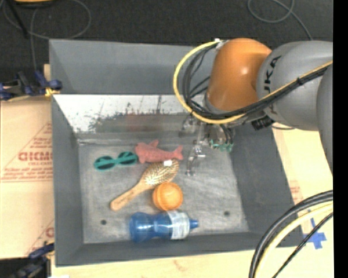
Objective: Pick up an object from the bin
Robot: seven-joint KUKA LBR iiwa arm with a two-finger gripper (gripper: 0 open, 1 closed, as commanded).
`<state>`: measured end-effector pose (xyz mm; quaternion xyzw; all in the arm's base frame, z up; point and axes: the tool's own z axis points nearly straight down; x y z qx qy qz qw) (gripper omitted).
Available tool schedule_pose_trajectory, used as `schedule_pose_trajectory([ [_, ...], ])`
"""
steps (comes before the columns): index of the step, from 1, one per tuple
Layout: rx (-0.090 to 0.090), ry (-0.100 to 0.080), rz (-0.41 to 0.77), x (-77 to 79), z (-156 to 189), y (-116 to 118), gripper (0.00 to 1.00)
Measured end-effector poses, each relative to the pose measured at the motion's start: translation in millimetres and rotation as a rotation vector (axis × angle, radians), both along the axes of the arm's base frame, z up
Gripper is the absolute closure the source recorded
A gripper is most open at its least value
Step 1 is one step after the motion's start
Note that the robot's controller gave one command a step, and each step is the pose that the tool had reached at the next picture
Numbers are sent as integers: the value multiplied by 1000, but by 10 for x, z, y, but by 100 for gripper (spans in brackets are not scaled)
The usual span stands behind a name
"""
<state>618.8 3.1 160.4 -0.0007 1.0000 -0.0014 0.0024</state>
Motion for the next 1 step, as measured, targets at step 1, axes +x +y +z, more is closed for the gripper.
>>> schedule_pose_trajectory([
  [1,4,-5,-17,235,-854,119,100],
])
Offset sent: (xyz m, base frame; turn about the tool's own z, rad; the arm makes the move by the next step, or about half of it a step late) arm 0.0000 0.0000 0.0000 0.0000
